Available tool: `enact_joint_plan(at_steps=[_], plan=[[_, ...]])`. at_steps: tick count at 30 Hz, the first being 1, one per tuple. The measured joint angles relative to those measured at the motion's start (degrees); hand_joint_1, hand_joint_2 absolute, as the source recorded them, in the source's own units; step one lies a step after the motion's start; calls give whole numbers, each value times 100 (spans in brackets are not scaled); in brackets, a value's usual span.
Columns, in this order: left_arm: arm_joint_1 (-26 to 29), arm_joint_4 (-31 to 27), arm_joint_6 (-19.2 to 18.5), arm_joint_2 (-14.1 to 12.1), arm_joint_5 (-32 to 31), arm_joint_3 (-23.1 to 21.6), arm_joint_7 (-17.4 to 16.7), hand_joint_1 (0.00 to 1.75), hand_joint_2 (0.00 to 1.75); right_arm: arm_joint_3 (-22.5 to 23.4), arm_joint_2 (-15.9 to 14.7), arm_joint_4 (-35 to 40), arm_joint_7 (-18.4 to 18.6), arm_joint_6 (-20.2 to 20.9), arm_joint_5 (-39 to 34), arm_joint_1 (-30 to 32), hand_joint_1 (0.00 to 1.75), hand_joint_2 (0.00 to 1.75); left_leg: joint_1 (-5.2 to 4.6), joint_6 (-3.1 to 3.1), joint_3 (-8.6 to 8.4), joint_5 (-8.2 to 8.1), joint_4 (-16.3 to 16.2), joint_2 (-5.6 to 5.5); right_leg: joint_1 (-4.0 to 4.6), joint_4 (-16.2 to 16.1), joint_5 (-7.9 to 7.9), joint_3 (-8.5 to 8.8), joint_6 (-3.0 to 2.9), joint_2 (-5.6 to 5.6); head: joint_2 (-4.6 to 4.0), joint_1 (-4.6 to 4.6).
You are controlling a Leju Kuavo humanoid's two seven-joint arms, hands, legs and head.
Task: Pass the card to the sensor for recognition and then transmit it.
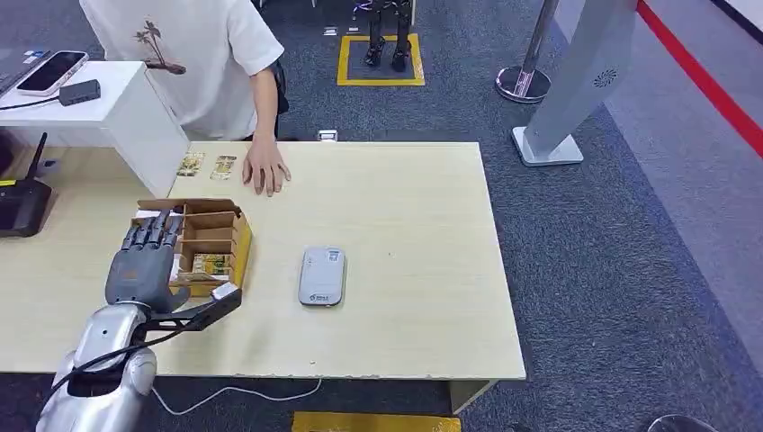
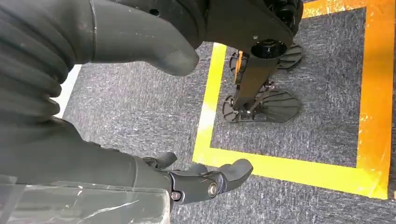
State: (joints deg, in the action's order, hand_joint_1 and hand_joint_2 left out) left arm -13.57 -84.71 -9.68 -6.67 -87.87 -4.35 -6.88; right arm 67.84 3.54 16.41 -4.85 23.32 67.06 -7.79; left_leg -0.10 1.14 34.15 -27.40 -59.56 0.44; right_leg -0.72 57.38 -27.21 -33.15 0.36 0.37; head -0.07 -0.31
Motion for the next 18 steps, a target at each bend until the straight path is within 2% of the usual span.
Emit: enact_joint_plan(at_steps=[18], plan=[[-421, 710, 96, 223, 160, -129, 170, 0, 175, -46, 0, 0, 20, 0, 96, -86, 0, 175, 0, 0, 0, 0, -1, 2, 0, 0, 0, -1, 0, 2, 0, 0]])
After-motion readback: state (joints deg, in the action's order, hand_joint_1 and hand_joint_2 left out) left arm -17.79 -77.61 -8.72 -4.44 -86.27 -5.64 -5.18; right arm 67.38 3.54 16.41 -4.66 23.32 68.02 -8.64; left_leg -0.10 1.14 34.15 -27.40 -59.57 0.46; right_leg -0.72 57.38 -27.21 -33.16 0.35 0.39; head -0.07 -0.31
